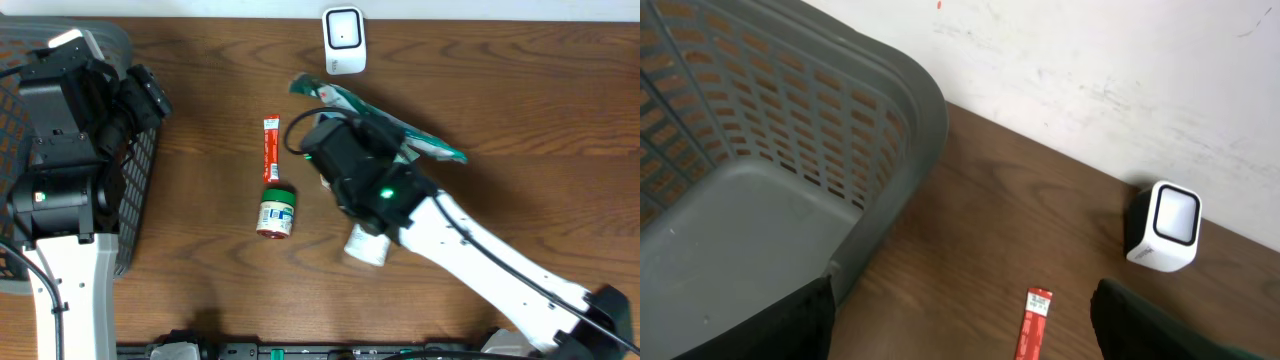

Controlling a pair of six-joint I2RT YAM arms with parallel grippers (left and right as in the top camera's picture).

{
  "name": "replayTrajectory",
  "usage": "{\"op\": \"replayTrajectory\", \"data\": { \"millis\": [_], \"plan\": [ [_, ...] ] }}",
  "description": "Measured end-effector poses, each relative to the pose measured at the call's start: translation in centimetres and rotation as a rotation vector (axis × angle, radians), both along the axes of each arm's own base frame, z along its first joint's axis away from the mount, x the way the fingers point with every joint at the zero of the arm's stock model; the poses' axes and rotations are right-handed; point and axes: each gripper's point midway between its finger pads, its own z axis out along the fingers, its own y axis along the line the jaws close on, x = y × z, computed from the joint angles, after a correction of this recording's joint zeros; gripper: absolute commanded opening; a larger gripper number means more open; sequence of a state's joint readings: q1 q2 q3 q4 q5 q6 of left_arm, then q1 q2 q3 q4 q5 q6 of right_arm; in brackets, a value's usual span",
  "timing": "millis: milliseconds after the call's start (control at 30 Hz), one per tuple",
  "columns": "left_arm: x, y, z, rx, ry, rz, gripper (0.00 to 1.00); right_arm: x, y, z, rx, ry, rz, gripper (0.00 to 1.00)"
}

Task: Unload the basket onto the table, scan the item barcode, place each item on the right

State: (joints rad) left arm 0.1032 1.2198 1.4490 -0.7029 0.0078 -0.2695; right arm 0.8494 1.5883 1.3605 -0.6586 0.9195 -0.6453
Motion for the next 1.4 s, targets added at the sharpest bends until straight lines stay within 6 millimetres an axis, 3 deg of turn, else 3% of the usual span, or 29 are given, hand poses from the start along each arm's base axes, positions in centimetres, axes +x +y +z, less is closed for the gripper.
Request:
{"op": "replayTrajectory", "data": {
  "millis": [333, 567, 900, 1100, 1267, 1400],
  "plan": [
    [0.0, 0.0, 0.0, 0.000, 0.000, 0.000, 0.82, 1.4, 6.6, 0.6, 0.000, -0.161, 0.092, 0.01],
    [0.0, 0.0, 0.0, 0.000, 0.000, 0.000, 0.82, 0.0, 8.7, 1.5, 0.001, -0.206, 0.129, 0.01],
    [0.0, 0.0, 0.0, 0.000, 0.001, 0.000, 0.82, -1.3, 10.5, 3.9, 0.099, -0.348, 0.092, 0.02],
    [0.0, 0.0, 0.0, 0.000, 0.000, 0.000, 0.82, -1.3, 10.1, 3.3, 0.121, -0.467, 0.093, 0.02],
    [0.0, 0.0, 0.0, 0.000, 0.000, 0.000, 0.82, -1.3, 9.8, 3.4, 0.033, -0.545, 0.149, 0.01],
    [0.0, 0.0, 0.0, 0.000, 0.000, 0.000, 0.82, 0.4, 9.3, 2.3, -0.126, -0.533, 0.161, 0.01]
  ]
}}
